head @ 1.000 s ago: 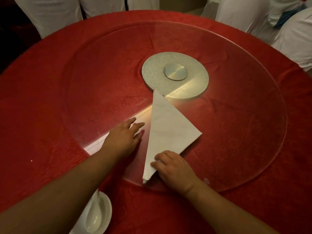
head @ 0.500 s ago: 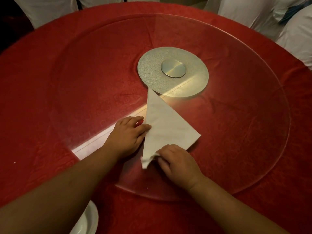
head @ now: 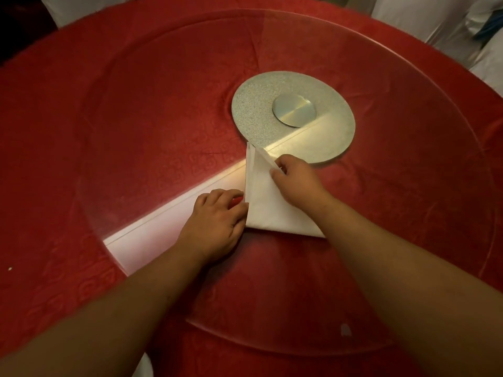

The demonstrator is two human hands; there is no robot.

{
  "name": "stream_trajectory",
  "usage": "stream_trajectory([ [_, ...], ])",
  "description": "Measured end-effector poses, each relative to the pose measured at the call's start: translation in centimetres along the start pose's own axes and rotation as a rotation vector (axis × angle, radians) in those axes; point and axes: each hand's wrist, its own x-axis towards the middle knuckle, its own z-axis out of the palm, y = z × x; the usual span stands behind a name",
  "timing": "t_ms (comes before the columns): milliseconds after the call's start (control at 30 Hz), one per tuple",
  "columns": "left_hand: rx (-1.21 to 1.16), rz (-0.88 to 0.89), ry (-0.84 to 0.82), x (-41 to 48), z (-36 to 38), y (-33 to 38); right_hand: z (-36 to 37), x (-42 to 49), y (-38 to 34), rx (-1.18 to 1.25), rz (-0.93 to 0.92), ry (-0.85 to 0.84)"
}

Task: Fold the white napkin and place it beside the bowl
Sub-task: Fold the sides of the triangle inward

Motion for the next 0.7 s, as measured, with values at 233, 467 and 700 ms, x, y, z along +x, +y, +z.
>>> stream_trajectory([
  [233,0.002,-0.031,0.001,-0.1,0.2,0.3,1.4,3.9,-0.8,-0.153,-0.033,0.013],
  [467,0.000,-0.013,-0.042,0.1,0.1,0.6,2.0,4.9,-1.3,-0.116,-0.050,-0.050],
  [700,-0.027,-0.033,-0.053,0.2,-0.3,0.7,2.4,6.2,-2.4,-0.098,-0.047,-0.056],
])
